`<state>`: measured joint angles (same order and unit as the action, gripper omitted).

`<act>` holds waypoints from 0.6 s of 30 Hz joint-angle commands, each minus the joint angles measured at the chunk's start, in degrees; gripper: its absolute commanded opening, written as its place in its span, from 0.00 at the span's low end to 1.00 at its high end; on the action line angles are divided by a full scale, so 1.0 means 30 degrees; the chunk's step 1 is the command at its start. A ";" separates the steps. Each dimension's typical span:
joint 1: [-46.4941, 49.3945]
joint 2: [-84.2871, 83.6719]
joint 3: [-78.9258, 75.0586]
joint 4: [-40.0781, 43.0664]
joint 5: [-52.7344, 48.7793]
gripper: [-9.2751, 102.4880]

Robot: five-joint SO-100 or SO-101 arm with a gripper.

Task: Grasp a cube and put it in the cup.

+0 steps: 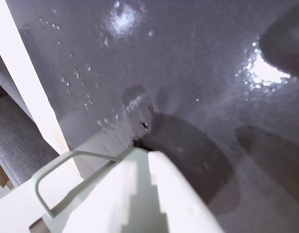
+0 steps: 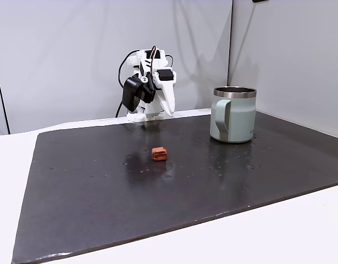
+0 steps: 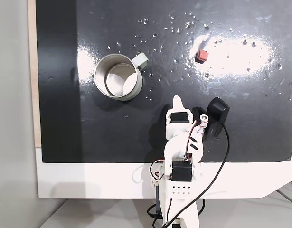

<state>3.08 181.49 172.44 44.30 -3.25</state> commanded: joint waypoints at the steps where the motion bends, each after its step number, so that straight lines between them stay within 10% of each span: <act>1: 0.0352 0.0176 -0.0264 -0.0088 0.1699 0.08; 18: 0.0498 0.0176 -0.0264 -0.0117 0.1875 0.08</act>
<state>3.96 181.49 172.44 44.47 2.20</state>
